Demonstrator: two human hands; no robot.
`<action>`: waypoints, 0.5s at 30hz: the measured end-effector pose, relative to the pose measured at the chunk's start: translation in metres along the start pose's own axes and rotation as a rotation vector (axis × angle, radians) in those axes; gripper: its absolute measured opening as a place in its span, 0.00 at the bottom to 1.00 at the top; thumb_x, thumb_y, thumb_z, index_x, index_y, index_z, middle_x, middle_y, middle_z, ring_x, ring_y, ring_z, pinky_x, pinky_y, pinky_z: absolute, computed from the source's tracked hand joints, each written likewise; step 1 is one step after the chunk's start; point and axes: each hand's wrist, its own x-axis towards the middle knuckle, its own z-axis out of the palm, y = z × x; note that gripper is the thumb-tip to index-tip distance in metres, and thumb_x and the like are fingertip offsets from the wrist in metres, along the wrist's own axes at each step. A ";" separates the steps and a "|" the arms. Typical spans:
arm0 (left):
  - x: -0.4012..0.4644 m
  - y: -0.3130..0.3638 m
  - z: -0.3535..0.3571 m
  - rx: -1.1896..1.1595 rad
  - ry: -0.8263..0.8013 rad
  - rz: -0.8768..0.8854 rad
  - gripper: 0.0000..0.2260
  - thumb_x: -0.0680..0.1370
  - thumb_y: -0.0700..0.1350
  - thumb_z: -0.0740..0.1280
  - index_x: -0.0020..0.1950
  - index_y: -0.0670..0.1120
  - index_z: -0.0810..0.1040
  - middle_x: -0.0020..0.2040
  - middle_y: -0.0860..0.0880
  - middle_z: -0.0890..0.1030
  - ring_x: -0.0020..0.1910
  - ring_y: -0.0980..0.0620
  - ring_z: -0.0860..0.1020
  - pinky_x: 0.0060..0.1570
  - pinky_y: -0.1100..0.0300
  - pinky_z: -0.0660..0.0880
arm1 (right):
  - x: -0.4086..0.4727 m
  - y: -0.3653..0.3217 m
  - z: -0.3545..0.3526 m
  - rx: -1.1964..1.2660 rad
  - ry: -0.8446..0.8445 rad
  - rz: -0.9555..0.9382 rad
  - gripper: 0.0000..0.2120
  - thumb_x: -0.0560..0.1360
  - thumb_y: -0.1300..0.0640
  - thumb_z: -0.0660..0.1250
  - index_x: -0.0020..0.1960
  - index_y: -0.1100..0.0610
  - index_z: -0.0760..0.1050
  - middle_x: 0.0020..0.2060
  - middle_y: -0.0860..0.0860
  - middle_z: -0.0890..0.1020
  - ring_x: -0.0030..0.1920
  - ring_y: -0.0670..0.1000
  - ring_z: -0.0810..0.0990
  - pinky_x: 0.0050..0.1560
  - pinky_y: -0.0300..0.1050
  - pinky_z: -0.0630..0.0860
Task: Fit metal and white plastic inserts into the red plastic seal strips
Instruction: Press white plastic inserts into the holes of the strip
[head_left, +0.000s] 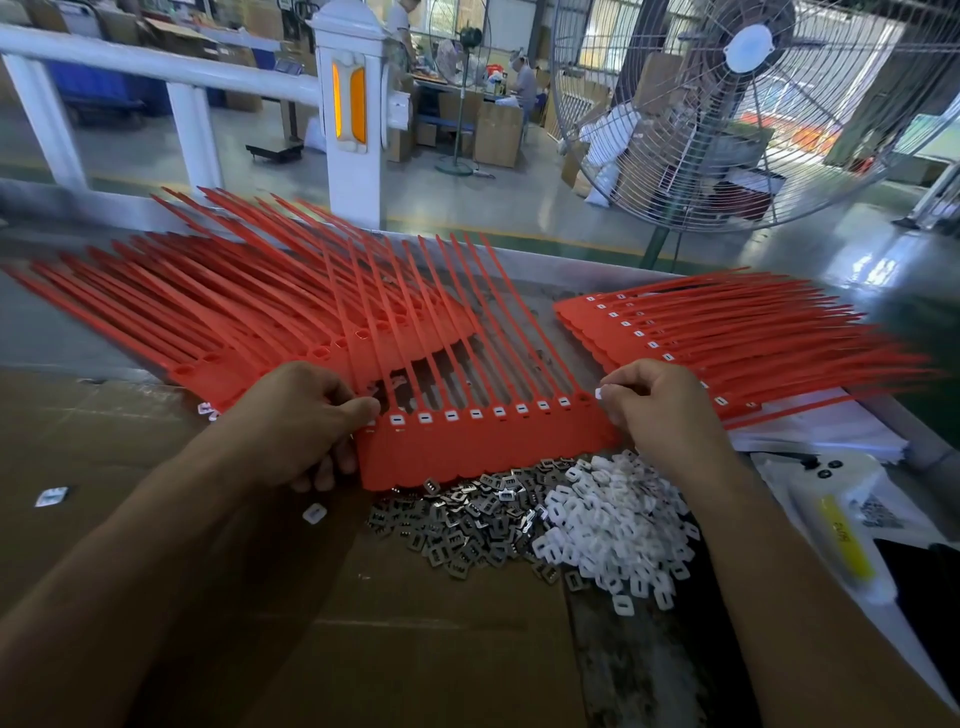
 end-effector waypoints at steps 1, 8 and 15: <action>0.000 0.000 -0.001 0.000 0.000 -0.003 0.11 0.82 0.49 0.67 0.48 0.43 0.80 0.30 0.44 0.83 0.22 0.50 0.77 0.21 0.61 0.71 | 0.002 0.000 0.003 -0.034 0.001 -0.007 0.05 0.78 0.57 0.71 0.44 0.50 0.82 0.34 0.48 0.84 0.35 0.47 0.80 0.35 0.42 0.73; 0.000 -0.001 -0.003 0.013 -0.009 -0.033 0.11 0.82 0.49 0.67 0.47 0.41 0.81 0.31 0.43 0.84 0.21 0.51 0.76 0.19 0.62 0.70 | 0.012 -0.003 0.016 -0.152 0.033 -0.017 0.04 0.79 0.58 0.70 0.48 0.52 0.84 0.43 0.44 0.84 0.45 0.42 0.79 0.41 0.34 0.69; 0.002 -0.004 -0.003 0.023 -0.024 -0.051 0.11 0.82 0.50 0.67 0.48 0.44 0.81 0.32 0.44 0.84 0.22 0.51 0.77 0.20 0.61 0.70 | 0.015 -0.002 0.020 -0.159 0.019 0.004 0.04 0.79 0.58 0.71 0.48 0.51 0.84 0.44 0.45 0.84 0.45 0.42 0.80 0.39 0.33 0.69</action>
